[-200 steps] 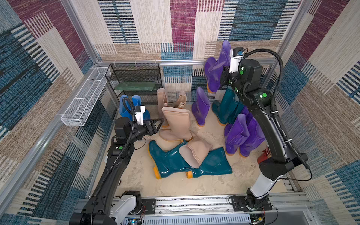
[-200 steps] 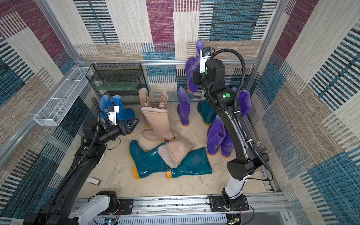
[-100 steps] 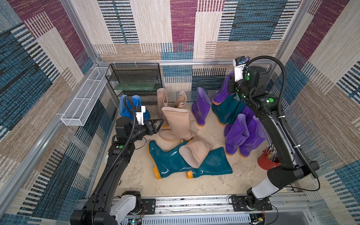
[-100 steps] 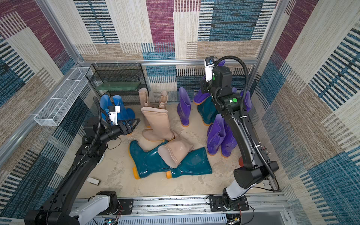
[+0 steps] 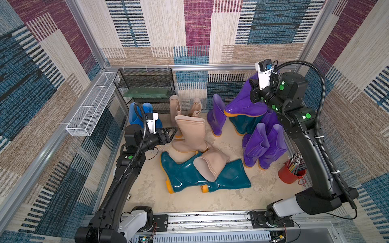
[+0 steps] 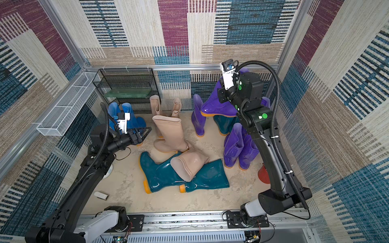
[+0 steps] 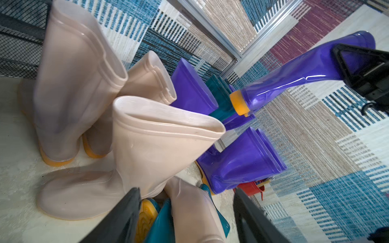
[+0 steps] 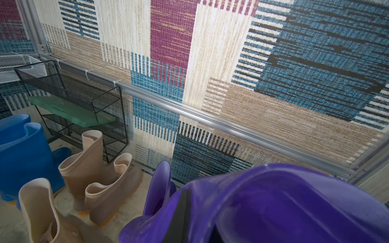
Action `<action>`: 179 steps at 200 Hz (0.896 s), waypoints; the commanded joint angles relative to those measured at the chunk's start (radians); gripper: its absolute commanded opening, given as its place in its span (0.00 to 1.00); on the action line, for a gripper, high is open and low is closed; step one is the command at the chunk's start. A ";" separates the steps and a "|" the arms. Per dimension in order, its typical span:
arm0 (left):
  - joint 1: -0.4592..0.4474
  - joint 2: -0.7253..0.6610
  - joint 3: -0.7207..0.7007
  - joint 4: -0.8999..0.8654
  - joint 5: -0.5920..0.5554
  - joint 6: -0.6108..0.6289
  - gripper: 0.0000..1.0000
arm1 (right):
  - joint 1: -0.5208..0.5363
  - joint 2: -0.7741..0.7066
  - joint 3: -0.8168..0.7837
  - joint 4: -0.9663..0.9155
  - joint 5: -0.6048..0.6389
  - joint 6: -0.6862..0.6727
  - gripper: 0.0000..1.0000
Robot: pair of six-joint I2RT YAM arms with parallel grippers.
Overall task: Match and arrange rain boots in pairs
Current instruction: Pick up the rain boot at the center of the board.
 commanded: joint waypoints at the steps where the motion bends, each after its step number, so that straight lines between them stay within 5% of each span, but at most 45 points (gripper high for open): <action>1: -0.140 -0.037 0.169 -0.211 -0.103 0.235 0.73 | 0.036 -0.010 0.055 0.062 -0.004 0.034 0.00; 14: -0.270 -0.022 0.306 -0.348 -0.218 0.337 0.75 | 0.070 -0.018 0.071 0.050 0.036 0.060 0.00; 61: -0.577 0.147 0.571 -0.445 -0.341 0.502 0.87 | 0.172 -0.062 0.077 0.022 0.025 0.176 0.00; 91: -0.755 0.294 0.690 -0.426 -0.608 0.656 0.96 | 0.258 -0.075 0.060 0.008 0.049 0.213 0.00; 112: -0.779 0.327 0.655 -0.255 -0.805 0.706 0.98 | 0.322 -0.095 0.033 0.007 0.074 0.222 0.00; 146: -0.780 0.379 0.649 -0.143 -0.862 0.723 0.99 | 0.393 -0.133 -0.020 0.023 0.066 0.244 0.00; 179: -0.778 0.348 0.518 0.052 -0.916 0.759 0.78 | 0.420 -0.156 -0.052 0.012 0.043 0.243 0.00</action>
